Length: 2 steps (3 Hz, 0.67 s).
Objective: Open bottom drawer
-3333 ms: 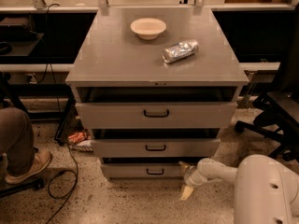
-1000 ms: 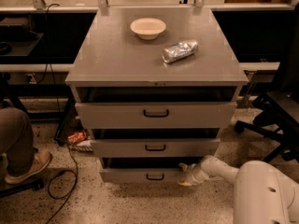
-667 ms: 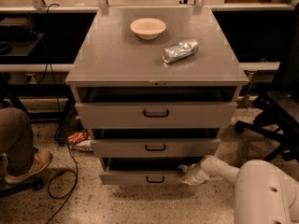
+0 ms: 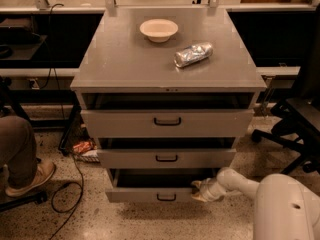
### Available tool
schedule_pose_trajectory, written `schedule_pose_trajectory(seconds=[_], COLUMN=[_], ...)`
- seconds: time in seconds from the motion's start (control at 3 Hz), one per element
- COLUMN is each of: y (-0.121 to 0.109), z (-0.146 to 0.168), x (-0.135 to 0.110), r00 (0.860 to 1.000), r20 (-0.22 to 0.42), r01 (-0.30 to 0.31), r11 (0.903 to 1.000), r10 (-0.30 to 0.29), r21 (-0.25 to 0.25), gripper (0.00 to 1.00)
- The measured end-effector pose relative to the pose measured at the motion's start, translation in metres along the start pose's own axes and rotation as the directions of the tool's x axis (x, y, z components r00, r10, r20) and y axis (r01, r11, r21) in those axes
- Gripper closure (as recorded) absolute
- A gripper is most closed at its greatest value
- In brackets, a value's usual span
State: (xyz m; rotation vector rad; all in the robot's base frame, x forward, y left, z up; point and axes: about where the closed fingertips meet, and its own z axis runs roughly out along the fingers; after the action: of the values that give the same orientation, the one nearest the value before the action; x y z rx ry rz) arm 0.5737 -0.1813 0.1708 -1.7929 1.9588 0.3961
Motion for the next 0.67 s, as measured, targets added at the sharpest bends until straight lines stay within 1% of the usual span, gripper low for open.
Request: schedule_pose_trajectory(seconds=[0.33,0.67], y=[0.0186,0.0187], z=[-0.001,-0.001], x=[-0.0001,0.0], r00=[1.0,1.0], r20=[0.02,0.02], r01=[-0.02,-0.02], r11=[0.9981,0.9981], r10=[0.022,0.022], r21=[-0.058,-0.058], gripper=[1.0,1.0])
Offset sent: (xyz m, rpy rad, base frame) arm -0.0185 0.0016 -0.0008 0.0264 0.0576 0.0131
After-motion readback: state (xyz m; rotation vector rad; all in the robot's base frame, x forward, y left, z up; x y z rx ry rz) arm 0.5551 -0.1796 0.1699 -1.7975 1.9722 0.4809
